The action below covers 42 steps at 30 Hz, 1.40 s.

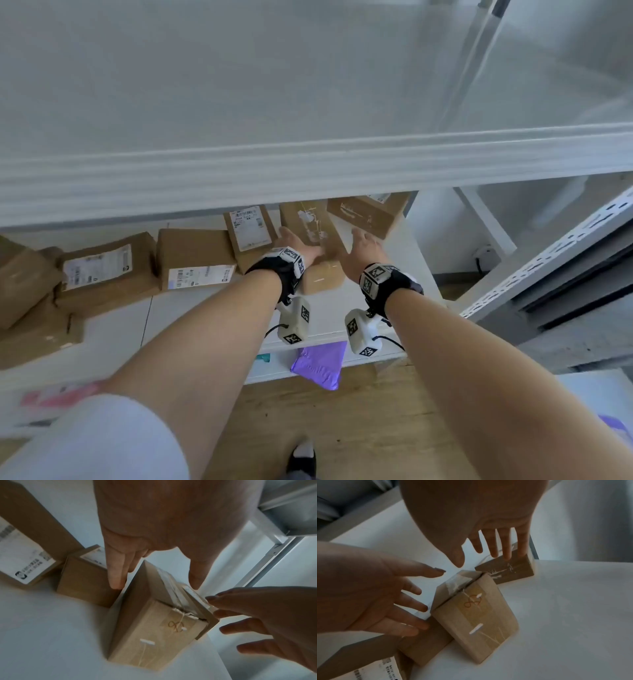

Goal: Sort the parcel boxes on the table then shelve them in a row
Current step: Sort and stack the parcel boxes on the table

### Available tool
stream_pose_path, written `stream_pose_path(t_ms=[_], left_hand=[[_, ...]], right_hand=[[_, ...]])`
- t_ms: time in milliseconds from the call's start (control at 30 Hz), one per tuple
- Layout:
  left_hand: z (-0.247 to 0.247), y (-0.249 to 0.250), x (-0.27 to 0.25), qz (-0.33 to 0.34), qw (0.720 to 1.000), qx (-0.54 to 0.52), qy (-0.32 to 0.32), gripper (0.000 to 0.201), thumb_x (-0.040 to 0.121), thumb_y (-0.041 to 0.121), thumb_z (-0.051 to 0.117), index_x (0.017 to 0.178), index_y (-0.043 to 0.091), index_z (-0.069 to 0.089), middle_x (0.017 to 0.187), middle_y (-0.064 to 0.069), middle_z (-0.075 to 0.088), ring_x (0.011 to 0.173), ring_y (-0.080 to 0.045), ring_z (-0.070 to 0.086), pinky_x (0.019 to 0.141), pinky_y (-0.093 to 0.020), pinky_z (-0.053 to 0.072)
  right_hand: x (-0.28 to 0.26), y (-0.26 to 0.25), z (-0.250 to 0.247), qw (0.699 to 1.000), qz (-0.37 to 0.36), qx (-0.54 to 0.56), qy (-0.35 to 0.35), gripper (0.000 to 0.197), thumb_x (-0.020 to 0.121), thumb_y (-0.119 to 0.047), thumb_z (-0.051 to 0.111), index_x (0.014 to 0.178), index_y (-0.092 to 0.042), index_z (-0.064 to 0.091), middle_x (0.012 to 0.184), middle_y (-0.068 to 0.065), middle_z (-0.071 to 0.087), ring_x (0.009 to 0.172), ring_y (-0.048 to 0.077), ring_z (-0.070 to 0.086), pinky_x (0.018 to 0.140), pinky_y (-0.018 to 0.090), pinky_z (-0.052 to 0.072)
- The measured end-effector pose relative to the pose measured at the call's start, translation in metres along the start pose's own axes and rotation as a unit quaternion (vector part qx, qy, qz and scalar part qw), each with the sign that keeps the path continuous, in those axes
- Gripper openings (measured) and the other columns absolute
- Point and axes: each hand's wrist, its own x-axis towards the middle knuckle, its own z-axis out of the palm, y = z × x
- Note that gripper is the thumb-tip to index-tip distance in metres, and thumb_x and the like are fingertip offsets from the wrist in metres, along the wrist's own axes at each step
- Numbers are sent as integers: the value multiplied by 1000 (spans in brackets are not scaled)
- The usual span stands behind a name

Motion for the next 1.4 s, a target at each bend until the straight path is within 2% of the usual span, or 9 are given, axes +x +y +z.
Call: stream_pose_path(t_ms=[200,300,567,733,833,1033,1133,1267,1400], left_hand=[[20,-11,14,3,999,-13,-41,120,81,68,63,155,1,-5,153,-21,36,131,-35,48,101,-39,46],[27,-12,18,8,998,-63,-24,105,84,59,67,153,0,13,147,-20,43,126,-34,51,90,-36,45],[32,-21,6,8,987,-160,-29,72,82,44,68,136,7,38,127,-11,52,99,-27,52,86,-37,45],[39,-32,-17,-33,951,-307,-33,126,61,72,75,153,8,20,154,-12,35,135,-30,44,106,-46,41],[40,-35,-33,-54,924,-378,-30,144,33,84,79,149,10,33,143,-9,50,121,-27,56,95,-50,51],[49,-50,-86,-37,899,-436,-21,133,29,74,88,139,9,49,116,-8,70,90,-21,73,54,-30,57],[55,-67,-124,-25,895,-446,18,117,34,59,93,130,5,53,101,-6,74,74,-14,74,52,-23,57],[65,-108,-168,-70,897,-429,79,122,27,73,89,123,9,50,99,-4,72,80,-19,73,74,-31,60],[63,-158,-207,-95,896,-419,115,115,25,79,85,118,16,58,103,0,74,81,-12,72,62,-22,54]], right_hand=[[15,9,16,996,2,42,-78,43,103,-30,41,142,-11,40,139,15,50,123,33,51,98,40,43],[18,7,20,997,-12,54,-61,27,102,-20,39,121,-6,52,122,18,61,107,34,57,78,33,39],[-9,3,31,993,21,118,-4,19,101,-20,41,111,-5,38,101,21,62,77,32,51,64,36,37],[-38,8,27,991,-27,127,12,27,97,-29,49,113,-10,37,104,17,63,84,33,56,70,40,45],[-62,11,19,989,-66,136,9,39,94,-37,55,121,-15,39,114,10,59,101,31,55,83,40,46],[-120,19,11,983,-145,113,14,50,87,-48,65,123,-22,41,125,2,56,115,25,48,93,41,43],[-151,23,16,981,-173,89,3,54,86,-51,64,125,-22,42,125,2,56,113,24,48,91,39,43],[-197,18,32,972,-210,100,-18,51,86,-51,65,120,-20,42,120,1,56,106,24,51,85,37,43],[-239,-2,56,963,-248,97,-52,49,85,-51,65,116,-21,40,116,0,57,102,24,52,81,38,44]])
